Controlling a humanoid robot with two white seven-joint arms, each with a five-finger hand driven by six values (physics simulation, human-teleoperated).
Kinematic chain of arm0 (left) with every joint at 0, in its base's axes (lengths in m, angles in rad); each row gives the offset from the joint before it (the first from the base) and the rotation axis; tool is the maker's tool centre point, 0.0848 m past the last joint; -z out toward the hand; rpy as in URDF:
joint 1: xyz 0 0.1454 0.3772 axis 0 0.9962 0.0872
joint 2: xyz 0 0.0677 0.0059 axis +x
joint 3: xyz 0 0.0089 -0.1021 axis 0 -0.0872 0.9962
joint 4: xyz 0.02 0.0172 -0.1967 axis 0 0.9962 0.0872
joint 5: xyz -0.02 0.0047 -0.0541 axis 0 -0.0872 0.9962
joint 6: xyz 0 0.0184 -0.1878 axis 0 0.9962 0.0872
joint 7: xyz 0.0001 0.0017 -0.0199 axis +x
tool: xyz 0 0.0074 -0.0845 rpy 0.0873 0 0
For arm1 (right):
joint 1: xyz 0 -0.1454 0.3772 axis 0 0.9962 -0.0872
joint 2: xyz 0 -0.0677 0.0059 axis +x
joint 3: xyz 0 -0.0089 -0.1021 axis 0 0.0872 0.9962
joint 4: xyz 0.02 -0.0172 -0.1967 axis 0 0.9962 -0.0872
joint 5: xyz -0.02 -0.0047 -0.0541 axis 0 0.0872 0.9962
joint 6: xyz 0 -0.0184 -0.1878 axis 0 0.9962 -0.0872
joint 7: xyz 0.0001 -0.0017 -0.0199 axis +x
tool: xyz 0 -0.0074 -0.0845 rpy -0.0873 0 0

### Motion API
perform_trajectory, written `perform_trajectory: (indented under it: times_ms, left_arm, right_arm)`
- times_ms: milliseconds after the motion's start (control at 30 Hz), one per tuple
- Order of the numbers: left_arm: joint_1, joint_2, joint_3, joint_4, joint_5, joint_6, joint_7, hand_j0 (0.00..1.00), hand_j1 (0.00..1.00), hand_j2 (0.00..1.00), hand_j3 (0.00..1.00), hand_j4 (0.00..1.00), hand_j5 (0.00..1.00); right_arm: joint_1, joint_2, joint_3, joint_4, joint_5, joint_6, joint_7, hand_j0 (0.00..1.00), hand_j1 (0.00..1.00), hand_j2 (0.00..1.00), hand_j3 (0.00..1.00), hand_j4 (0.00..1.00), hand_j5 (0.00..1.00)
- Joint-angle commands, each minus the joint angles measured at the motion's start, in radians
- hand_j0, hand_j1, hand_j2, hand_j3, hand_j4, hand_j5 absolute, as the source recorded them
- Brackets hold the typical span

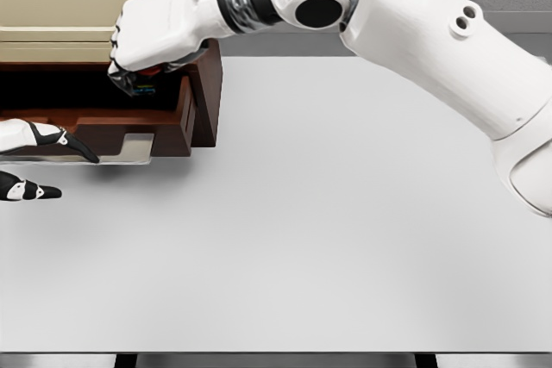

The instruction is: Open the cabinet drawer with left arm, and place a switch into the drawer with right arm

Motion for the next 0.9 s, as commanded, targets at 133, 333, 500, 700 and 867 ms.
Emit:
perform_trajectory:
  times_ms: [133,333,500,700,867]
  left_arm:
    - [0.002,0.002,0.002,-0.001,0.006,0.002,-0.003,0.70,0.70,0.70,0.70,0.70,0.70]
    - [0.002,0.016,0.002,-0.001,0.008,0.002,-0.003,0.70,0.70,0.70,0.70,0.70,0.70]
    - [0.007,0.022,0.002,-0.001,0.008,0.002,-0.003,0.69,0.69,0.69,0.69,0.69,0.69]
    - [0.008,0.022,0.002,-0.001,0.008,0.002,-0.005,0.69,0.69,0.69,0.69,0.69,0.69]
    - [0.007,0.022,0.002,-0.001,0.008,0.002,-0.005,0.68,0.68,0.68,0.68,0.68,0.68]
  right_arm:
    - [0.002,0.012,-0.007,0.007,0.015,0.003,-0.001,0.71,0.71,0.71,0.71,0.71,0.71]
    - [0.009,0.012,-0.008,0.009,0.028,0.003,-0.001,0.74,0.74,0.74,0.74,0.74,0.74]
    - [0.011,0.012,-0.022,0.009,0.029,0.003,-0.001,0.79,0.79,0.79,0.79,0.79,0.79]
    - [0.018,0.028,-0.039,0.004,0.055,0.003,-0.001,0.82,0.82,0.82,0.82,0.82,0.82]
    - [0.017,0.025,-0.039,-0.017,0.055,0.003,-0.001,0.82,0.82,0.82,0.82,0.82,0.82]
